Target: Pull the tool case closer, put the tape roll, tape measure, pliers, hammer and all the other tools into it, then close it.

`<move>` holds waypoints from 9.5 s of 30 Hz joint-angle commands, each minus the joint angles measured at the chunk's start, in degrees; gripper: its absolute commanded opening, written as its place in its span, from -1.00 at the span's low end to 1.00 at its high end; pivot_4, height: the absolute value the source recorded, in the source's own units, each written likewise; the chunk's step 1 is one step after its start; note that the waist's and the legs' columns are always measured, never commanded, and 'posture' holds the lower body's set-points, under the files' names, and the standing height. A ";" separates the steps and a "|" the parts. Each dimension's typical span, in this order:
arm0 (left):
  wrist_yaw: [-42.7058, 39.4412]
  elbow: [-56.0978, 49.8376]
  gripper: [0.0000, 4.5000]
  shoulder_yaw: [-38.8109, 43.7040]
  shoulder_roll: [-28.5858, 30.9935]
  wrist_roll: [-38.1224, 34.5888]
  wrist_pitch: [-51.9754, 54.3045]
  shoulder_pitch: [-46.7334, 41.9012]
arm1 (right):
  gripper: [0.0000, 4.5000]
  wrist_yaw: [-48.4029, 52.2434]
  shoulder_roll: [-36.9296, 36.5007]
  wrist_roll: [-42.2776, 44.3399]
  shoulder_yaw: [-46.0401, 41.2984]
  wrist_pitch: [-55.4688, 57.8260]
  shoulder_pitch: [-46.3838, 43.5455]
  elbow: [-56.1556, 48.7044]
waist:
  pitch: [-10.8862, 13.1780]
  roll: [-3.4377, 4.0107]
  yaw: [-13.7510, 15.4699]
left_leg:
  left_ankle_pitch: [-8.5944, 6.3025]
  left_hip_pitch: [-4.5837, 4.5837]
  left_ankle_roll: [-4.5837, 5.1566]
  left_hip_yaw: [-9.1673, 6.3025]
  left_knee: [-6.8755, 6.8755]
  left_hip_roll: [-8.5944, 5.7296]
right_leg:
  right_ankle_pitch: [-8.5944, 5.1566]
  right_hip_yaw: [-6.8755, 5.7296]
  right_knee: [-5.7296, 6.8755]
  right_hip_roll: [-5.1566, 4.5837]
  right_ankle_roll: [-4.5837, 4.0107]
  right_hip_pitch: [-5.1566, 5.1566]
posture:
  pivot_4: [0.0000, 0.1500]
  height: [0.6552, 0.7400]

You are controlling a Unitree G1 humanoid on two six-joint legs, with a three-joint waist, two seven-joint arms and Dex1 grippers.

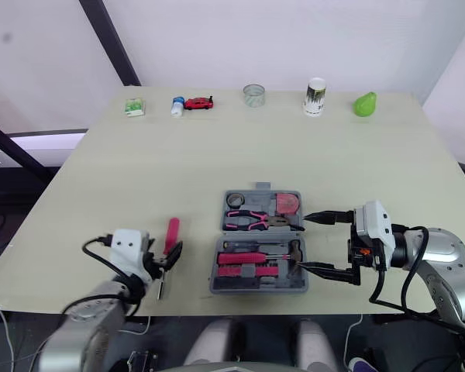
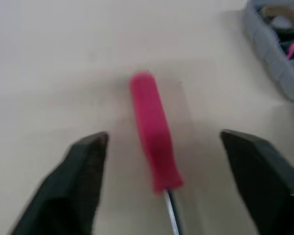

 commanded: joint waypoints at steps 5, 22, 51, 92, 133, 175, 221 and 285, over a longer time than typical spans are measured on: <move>-24.60 3.33 0.94 1.73 20.97 -3.80 -8.72 -4.59 | 1.00 -1.30 0.50 0.20 0.20 -0.52 -1.05 -2.30 | 0.09 0.15 -0.24 | 0.00 0.04 0.00 0.06 -0.03 0.01 | -0.01 -0.07 -0.05 0.07 -0.02 0.01 | 1.00 1.00; -75.68 62.46 0.94 -37.06 38.99 14.95 -91.99 -48.53 | 1.00 -3.88 1.26 -0.11 1.41 -0.09 -2.55 -2.98 | 0.49 0.49 0.08 | 0.01 -0.77 0.02 0.23 0.15 -0.12 | 0.08 -0.11 0.05 0.68 0.16 -0.72 | 1.00 1.00; -50.45 100.36 0.94 -58.72 18.12 54.60 -125.91 -76.32 | 1.00 -2.23 -2.39 2.05 -0.57 0.72 -0.96 -4.56 | 0.61 0.24 -0.09 | 0.01 -0.79 0.03 0.24 0.40 -0.10 | 0.15 0.03 0.22 0.79 0.30 -0.73 | 1.00 1.00; -61.57 81.18 -0.84 -41.36 34.47 18.56 -94.58 -60.79 | 1.00 -5.49 2.01 -0.78 3.61 1.07 -5.81 -4.17 | 0.47 0.35 -1.64 | 0.03 -0.71 0.02 0.36 0.45 0.09 | 0.21 0.21 0.32 0.76 0.38 -0.73 | 1.00 1.00; 8.76 6.72 -0.84 9.34 -3.22 -10.98 51.29 -23.24 | 1.00 -0.36 4.09 -3.47 5.27 -5.31 -7.30 3.69 | 0.32 0.28 -0.64 | 0.17 -0.52 -0.25 0.32 0.47 0.01 | 0.22 0.48 0.57 0.65 0.35 -0.73 | 1.00 1.00; 11.13 16.04 0.97 -2.08 -17.05 2.97 -3.04 -2.53 | 1.00 -1.60 3.62 -3.90 4.84 -4.23 -8.43 2.99 | -0.03 0.61 -0.07 | 0.06 -0.43 -0.06 0.33 0.41 -0.02 | 0.24 0.56 0.53 0.56 0.30 -0.66 | 1.00 1.00; -38.57 9.04 -0.75 -10.74 29.12 -7.31 -5.48 -16.83 | 1.00 -2.16 5.43 -5.93 5.43 -7.04 -8.30 4.93 | -0.09 0.49 -0.89 | 0.06 -0.54 -0.06 0.35 0.29 0.05 | 0.23 0.38 0.27 0.72 0.30 -0.71 | 1.00 1.00; -37.83 15.30 -0.75 -59.53 10.13 -5.77 29.21 -56.84 | 1.00 3.49 -4.09 -1.99 -9.36 -9.19 12.03 0.77 | 0.02 0.30 -0.04 | 0.07 -0.57 -0.05 0.39 0.47 -0.04 | 0.22 0.58 0.32 1.00 0.34 -0.71 | 1.00 1.00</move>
